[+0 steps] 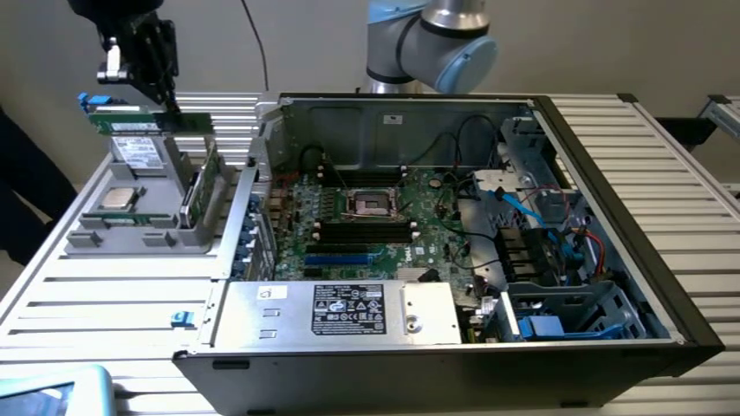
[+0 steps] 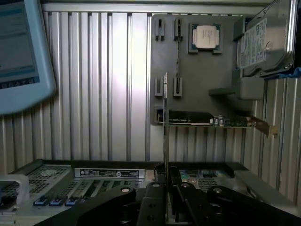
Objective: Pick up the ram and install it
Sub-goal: 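Pick up the ram and move it above insertion slot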
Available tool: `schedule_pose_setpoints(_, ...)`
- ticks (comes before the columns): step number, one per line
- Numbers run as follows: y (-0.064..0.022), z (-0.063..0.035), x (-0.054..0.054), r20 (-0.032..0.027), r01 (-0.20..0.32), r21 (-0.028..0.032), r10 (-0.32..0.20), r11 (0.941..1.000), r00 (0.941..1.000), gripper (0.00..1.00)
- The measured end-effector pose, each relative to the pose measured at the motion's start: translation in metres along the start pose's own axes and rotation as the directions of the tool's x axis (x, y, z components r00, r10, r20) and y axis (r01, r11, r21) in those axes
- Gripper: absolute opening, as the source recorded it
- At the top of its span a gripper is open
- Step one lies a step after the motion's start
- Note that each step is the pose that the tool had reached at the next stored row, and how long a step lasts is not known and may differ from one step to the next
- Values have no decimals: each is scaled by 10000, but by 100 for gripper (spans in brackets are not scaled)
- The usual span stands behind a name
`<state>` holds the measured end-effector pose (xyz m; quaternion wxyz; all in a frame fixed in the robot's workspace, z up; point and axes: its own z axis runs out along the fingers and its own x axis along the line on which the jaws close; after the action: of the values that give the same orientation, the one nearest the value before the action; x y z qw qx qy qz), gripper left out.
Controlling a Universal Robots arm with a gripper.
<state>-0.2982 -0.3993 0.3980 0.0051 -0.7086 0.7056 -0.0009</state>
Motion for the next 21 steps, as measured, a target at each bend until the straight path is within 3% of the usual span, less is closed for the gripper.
schedule_pose_setpoints(10,-453,-88,1,0,0,0,0,10000,10000,15)
schedule_pose_setpoints(21,-954,-99,4,7,1,0,-1,10000,10000,15)
